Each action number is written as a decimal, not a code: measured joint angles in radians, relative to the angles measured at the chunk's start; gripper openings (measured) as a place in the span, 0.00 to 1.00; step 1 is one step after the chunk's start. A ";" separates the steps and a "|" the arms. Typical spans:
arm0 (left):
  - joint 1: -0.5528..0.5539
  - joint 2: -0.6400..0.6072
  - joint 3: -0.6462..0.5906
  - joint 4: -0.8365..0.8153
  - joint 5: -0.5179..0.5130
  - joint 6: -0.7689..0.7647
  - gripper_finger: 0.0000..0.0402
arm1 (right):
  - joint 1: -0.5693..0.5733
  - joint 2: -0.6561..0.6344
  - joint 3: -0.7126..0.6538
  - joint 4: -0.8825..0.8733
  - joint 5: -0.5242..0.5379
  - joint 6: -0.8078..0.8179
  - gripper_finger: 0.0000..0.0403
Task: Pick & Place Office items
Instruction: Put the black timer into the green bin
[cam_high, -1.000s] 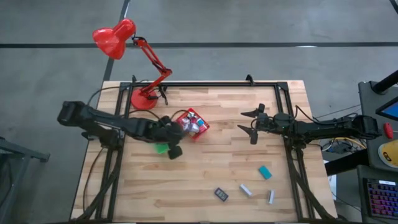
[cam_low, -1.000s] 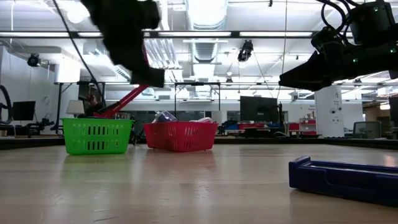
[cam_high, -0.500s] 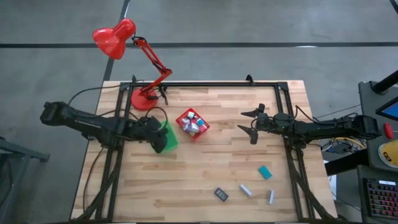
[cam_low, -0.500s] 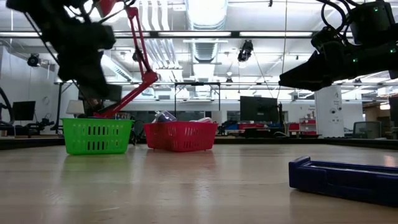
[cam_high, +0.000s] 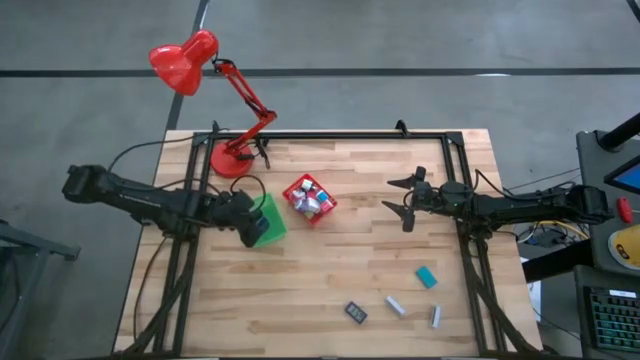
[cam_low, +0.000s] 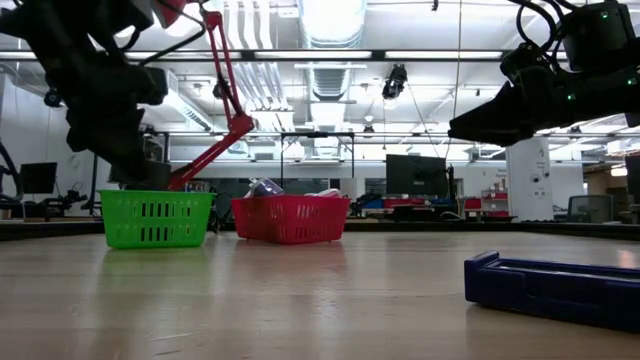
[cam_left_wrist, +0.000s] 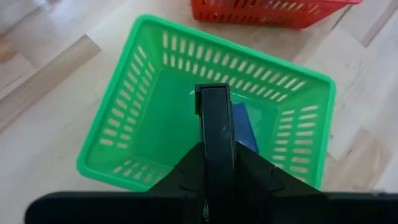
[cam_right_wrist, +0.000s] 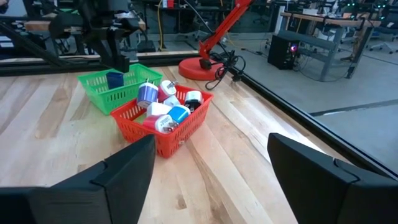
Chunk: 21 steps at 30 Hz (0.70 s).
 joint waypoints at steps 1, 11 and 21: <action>0.004 0.000 0.000 0.000 0.000 0.000 0.16 | 0.000 0.000 0.000 0.000 0.000 0.000 0.77; 0.102 0.021 0.000 0.020 0.012 0.039 0.16 | 0.000 0.000 0.000 0.000 0.000 0.000 0.75; 0.143 0.115 0.000 0.088 0.044 0.103 0.16 | 0.000 0.000 0.000 0.000 0.000 0.000 0.77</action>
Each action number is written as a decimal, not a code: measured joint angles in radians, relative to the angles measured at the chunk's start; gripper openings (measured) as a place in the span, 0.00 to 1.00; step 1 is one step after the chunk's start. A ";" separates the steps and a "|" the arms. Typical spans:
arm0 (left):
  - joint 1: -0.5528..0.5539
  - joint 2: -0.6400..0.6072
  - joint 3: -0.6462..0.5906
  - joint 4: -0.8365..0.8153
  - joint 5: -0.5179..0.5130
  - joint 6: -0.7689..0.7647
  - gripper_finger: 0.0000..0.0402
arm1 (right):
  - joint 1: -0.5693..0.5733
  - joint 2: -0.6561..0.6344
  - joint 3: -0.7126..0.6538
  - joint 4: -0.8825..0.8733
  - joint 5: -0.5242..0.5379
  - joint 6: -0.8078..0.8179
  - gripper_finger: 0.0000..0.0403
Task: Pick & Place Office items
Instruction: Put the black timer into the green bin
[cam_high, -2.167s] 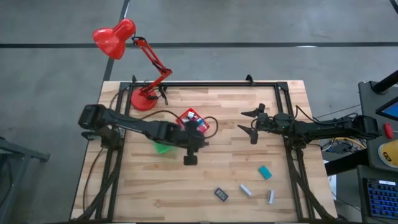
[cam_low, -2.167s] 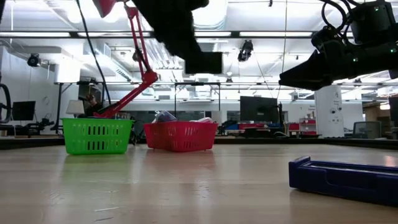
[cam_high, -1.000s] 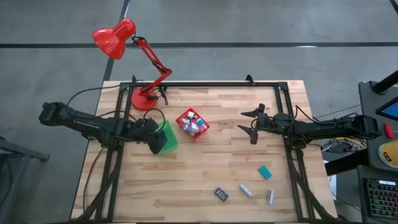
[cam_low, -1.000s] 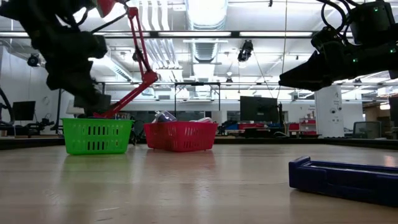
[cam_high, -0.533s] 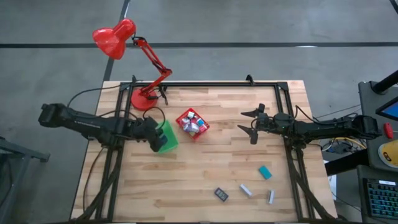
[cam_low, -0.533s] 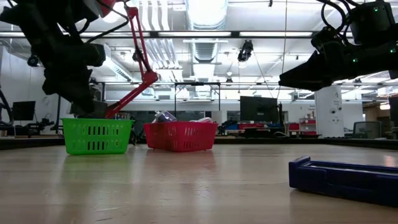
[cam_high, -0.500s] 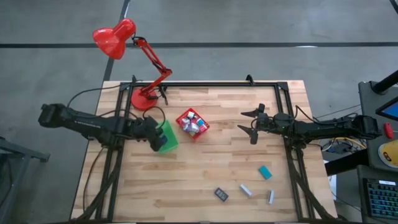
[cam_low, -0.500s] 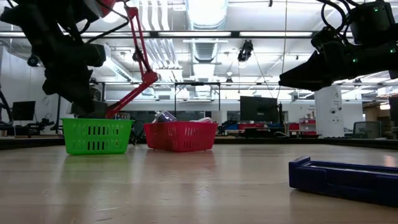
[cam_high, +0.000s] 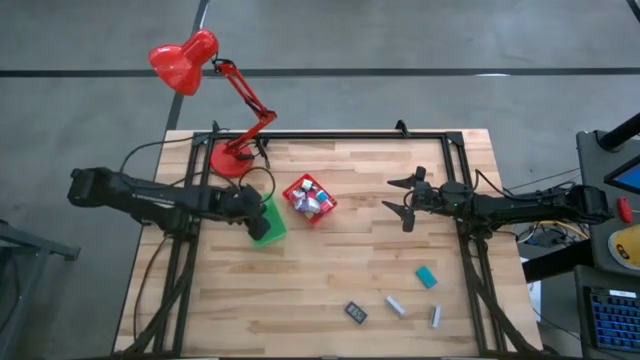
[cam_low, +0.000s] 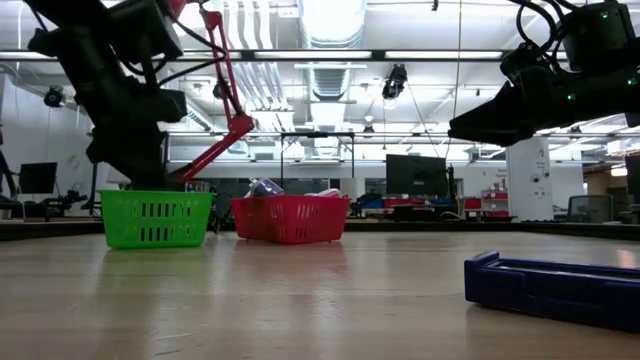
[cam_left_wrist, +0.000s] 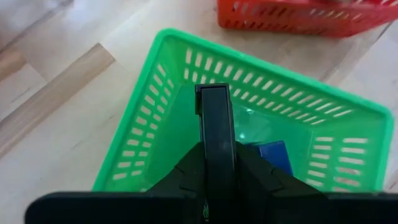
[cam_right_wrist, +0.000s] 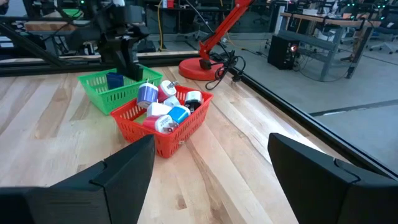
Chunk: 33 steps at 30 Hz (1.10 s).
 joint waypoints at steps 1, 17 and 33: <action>0.000 0.011 0.000 0.004 0.004 0.000 0.16 | 0.000 0.000 0.000 0.000 0.000 0.000 0.77; 0.001 0.186 0.000 0.064 0.020 -0.005 0.16 | 0.000 0.000 0.000 0.000 0.000 0.000 0.76; 0.001 0.178 0.000 0.069 0.044 -0.003 0.29 | 0.000 0.000 0.000 0.000 0.000 0.000 0.75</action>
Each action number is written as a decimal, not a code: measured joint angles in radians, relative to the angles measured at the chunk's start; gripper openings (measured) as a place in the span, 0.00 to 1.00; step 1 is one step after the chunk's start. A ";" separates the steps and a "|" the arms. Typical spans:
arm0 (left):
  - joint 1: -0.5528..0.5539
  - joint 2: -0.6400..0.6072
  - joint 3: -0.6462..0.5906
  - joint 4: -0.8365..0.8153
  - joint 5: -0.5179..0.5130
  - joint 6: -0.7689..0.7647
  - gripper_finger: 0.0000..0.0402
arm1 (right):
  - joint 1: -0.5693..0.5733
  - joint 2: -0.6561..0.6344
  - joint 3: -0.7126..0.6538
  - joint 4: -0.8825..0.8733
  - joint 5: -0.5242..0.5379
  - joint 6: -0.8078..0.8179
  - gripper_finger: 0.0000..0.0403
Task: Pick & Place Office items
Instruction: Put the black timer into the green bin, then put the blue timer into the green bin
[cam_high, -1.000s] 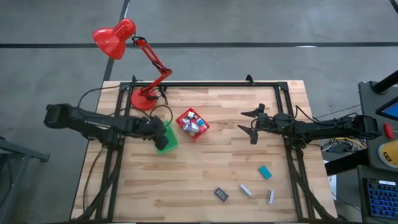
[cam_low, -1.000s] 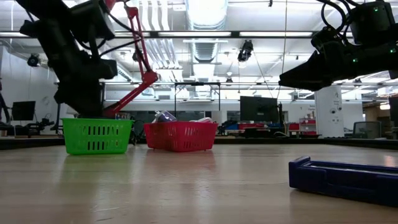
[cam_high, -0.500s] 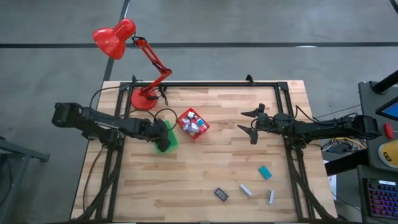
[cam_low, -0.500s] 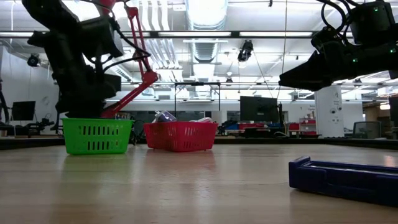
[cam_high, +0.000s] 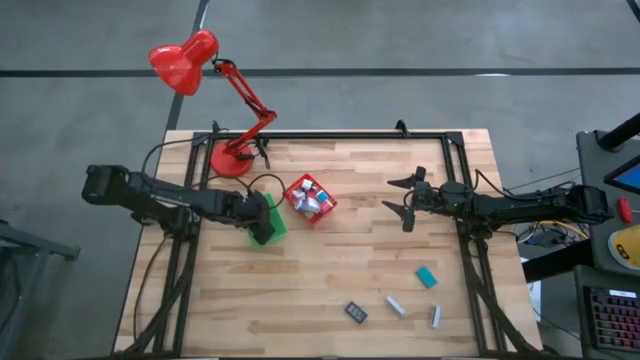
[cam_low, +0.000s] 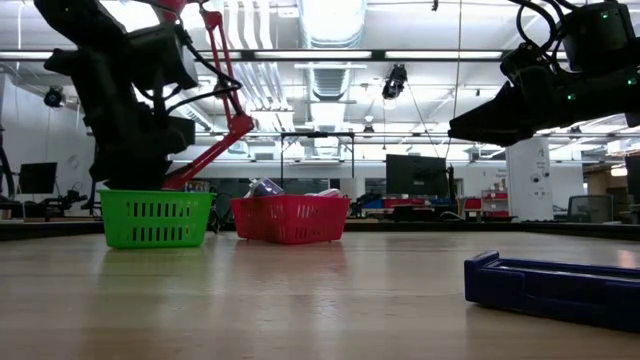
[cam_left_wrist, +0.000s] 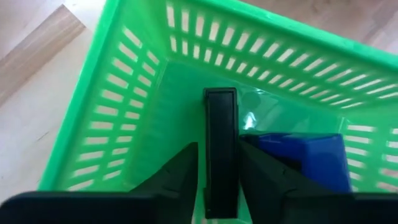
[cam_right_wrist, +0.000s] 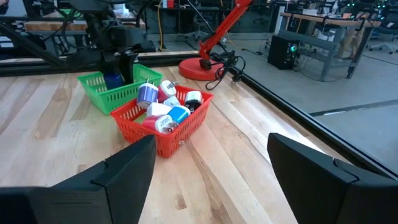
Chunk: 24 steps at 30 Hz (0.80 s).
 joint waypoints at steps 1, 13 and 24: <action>0.000 0.000 0.000 0.000 0.003 0.000 0.31 | 0.000 0.000 0.000 0.000 0.000 0.000 0.75; 0.000 -0.013 0.003 -0.022 0.001 0.028 0.39 | 0.000 0.000 0.000 0.000 0.000 0.000 0.76; 0.001 -0.124 0.139 -0.152 -0.069 0.095 0.39 | 0.000 0.000 0.000 0.000 0.000 0.000 0.75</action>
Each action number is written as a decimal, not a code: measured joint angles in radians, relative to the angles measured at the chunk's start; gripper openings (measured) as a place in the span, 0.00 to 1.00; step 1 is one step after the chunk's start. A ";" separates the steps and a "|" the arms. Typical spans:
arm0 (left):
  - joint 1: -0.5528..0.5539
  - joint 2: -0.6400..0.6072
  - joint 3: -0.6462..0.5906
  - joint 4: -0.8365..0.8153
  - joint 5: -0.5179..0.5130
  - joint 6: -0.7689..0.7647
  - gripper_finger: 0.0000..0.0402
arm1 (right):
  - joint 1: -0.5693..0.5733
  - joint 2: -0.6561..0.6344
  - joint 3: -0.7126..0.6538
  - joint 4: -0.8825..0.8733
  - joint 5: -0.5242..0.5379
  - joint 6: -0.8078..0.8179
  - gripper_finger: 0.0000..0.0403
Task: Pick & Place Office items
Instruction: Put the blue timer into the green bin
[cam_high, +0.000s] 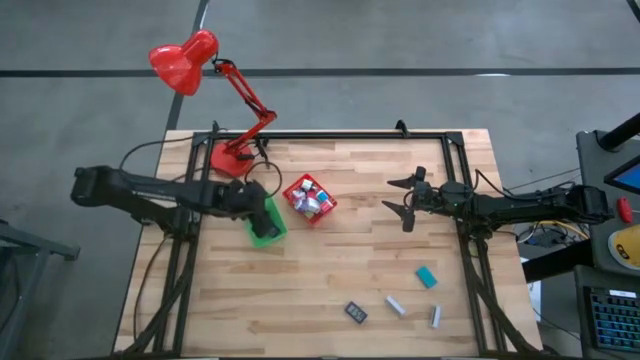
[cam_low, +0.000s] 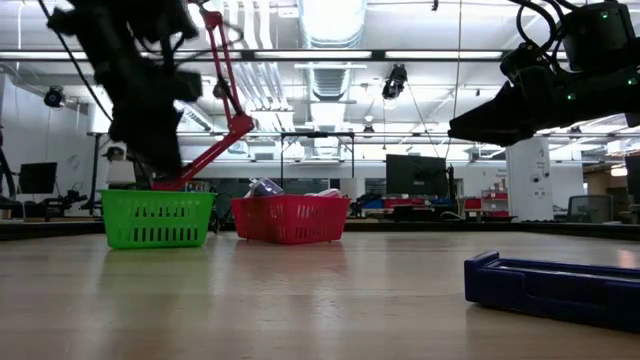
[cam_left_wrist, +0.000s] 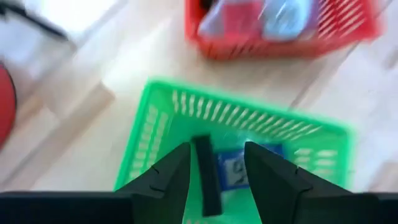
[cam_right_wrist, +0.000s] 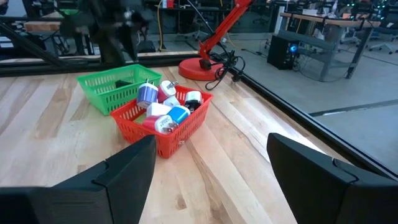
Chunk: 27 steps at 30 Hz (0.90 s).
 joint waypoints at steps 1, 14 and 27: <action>0.000 -0.010 0.017 -0.002 -0.004 0.012 0.39 | 0.000 0.000 0.000 0.000 0.000 0.000 0.75; -0.071 0.000 0.111 0.211 -0.012 0.175 0.39 | 0.000 0.000 0.000 0.000 0.000 0.000 0.76; -0.249 0.334 0.117 0.799 0.154 0.690 0.40 | 0.000 0.000 0.000 0.000 0.000 0.000 0.77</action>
